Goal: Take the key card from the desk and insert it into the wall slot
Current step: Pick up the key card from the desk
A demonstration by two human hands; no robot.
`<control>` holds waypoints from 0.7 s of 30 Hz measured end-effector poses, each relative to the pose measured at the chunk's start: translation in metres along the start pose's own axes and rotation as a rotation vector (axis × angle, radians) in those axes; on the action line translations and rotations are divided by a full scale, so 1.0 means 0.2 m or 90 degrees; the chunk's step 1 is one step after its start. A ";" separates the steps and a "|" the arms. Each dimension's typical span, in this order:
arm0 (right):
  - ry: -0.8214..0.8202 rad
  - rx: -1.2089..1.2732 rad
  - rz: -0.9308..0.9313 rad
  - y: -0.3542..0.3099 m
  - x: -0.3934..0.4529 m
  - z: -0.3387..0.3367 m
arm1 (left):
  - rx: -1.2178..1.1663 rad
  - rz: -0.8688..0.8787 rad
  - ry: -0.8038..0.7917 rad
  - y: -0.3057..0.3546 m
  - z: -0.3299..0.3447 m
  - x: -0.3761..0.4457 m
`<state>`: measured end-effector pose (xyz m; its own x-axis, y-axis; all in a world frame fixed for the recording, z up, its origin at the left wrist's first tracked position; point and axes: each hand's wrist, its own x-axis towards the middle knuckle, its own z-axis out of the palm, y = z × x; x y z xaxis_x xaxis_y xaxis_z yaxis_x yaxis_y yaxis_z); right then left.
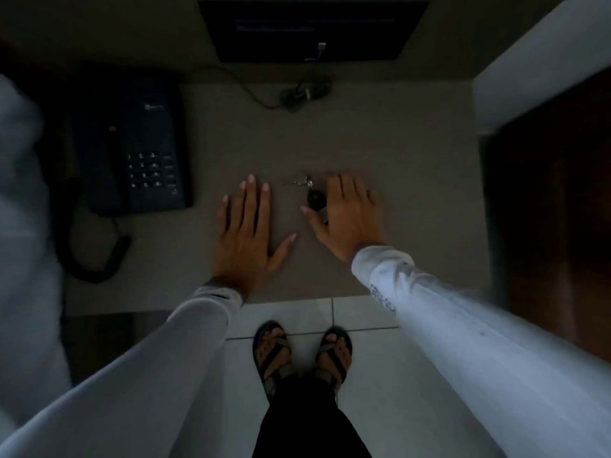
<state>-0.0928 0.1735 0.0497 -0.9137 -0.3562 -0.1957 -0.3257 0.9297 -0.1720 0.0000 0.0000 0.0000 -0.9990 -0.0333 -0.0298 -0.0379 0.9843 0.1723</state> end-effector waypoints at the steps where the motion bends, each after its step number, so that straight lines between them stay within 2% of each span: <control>1: 0.000 0.009 0.003 0.00 0.01 0.01 | -0.006 -0.010 0.000 0.00 0.02 0.00; 7: 0.036 0.131 0.033 -0.04 0.02 0.04 | -0.009 -0.007 0.034 -0.01 0.06 -0.01; 14: 0.008 0.224 0.077 -0.03 0.03 -0.05 | 0.014 -0.004 0.028 -0.01 0.03 -0.01; 21: 0.049 0.170 0.054 0.08 0.01 -0.48 | 0.080 0.061 0.113 0.03 -0.37 0.11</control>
<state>-0.1222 0.1960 0.1387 -0.9540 -0.2605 -0.1482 -0.1807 0.8945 -0.4089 -0.0237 -0.0083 0.0724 -0.9867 0.0428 0.1567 0.0499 0.9979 0.0420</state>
